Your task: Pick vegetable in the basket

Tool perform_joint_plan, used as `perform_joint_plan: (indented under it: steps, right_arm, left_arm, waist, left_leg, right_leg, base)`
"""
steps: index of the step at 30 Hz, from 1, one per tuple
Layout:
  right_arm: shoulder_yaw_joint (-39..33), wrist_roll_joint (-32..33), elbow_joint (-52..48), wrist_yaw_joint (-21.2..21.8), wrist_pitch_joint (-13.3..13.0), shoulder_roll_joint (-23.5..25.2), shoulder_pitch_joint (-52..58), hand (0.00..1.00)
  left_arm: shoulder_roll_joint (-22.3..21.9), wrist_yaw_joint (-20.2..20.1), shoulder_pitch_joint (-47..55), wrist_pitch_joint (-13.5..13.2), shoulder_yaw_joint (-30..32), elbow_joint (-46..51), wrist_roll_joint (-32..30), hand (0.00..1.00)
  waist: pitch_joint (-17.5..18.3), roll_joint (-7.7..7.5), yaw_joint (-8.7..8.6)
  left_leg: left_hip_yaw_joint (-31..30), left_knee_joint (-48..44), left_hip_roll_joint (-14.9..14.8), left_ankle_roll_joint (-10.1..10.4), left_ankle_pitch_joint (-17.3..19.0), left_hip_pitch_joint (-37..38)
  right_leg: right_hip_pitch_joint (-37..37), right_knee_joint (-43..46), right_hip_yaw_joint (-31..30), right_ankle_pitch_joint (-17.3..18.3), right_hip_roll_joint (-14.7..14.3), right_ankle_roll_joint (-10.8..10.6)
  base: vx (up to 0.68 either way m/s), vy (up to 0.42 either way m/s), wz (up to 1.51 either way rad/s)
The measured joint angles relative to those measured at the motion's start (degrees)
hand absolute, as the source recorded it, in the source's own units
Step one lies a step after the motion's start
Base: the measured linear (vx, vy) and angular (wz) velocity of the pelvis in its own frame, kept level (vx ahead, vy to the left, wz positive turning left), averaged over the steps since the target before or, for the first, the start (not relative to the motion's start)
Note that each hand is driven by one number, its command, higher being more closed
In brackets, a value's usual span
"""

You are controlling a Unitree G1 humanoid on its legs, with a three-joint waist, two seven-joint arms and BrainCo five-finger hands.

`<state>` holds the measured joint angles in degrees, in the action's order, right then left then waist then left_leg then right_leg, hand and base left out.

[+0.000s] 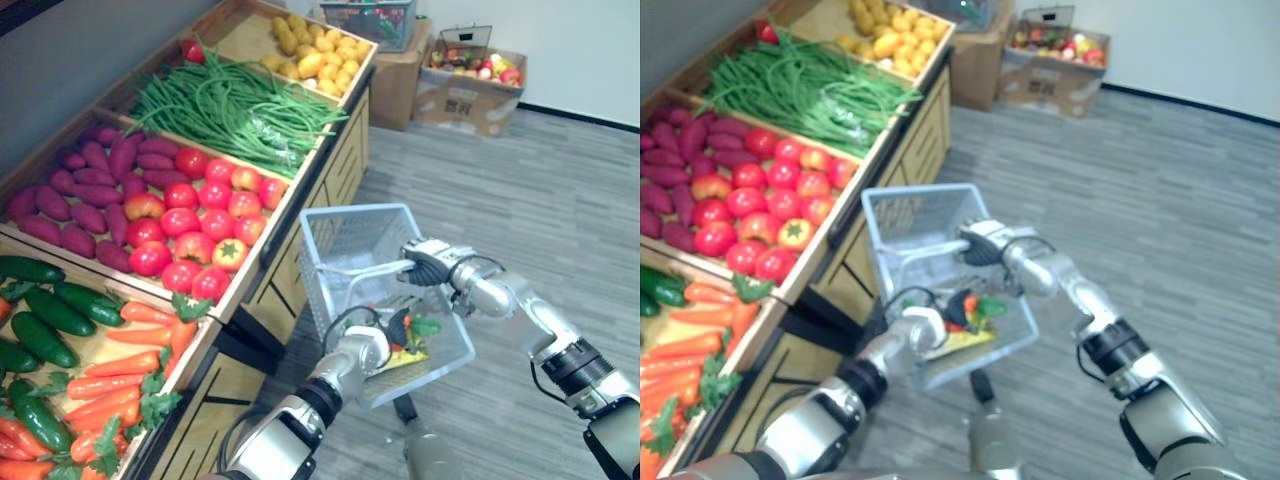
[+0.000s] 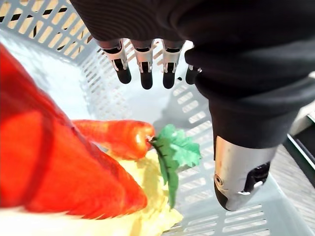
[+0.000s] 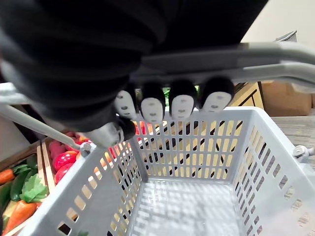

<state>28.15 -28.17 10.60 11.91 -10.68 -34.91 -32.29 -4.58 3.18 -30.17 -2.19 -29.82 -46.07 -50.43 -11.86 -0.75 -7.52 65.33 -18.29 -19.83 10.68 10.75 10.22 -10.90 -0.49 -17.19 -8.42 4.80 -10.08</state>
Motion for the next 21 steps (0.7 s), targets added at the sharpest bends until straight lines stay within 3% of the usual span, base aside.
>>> perform_joint_plan:
  steps: [9,16,21]
  right_arm:
    - [-3.75,-1.23,0.54,0.03,0.94,-0.26,1.90,1.00]
    - [-12.24,-1.40,0.53,-0.12,2.10,0.79,8.10,1.00]
    - [-20.74,-3.34,0.42,-1.46,2.71,2.37,14.37,1.00]
  left_arm:
    - [0.37,-1.39,-0.01,-0.35,-5.93,6.51,0.21,0.00]
    - [1.23,-3.57,0.75,-2.55,-11.16,23.52,4.43,0.00]
    - [6.01,-6.54,5.59,-2.87,-14.74,35.07,9.62,0.00]
  waist:
    - [-0.30,0.49,0.24]
    - [-0.23,0.80,1.77]
    - [0.07,1.30,2.86]
  left_leg:
    - [-1.58,-2.19,-1.16,-0.44,1.36,-1.31]
    - [-4.91,-3.49,-2.26,-0.67,1.69,-3.46]
    - [-9.29,-3.91,-2.79,-1.21,1.56,-6.06]
  right_leg:
    - [0.37,0.01,1.49,-0.02,0.57,-0.06]
    - [1.18,0.34,4.94,0.00,1.18,-0.07]
    - [2.21,0.77,9.64,0.19,1.95,0.11]
  base:
    - [-0.05,0.007,0.08]
    - [-0.05,0.006,0.23]
    - [-0.05,0.009,0.41]
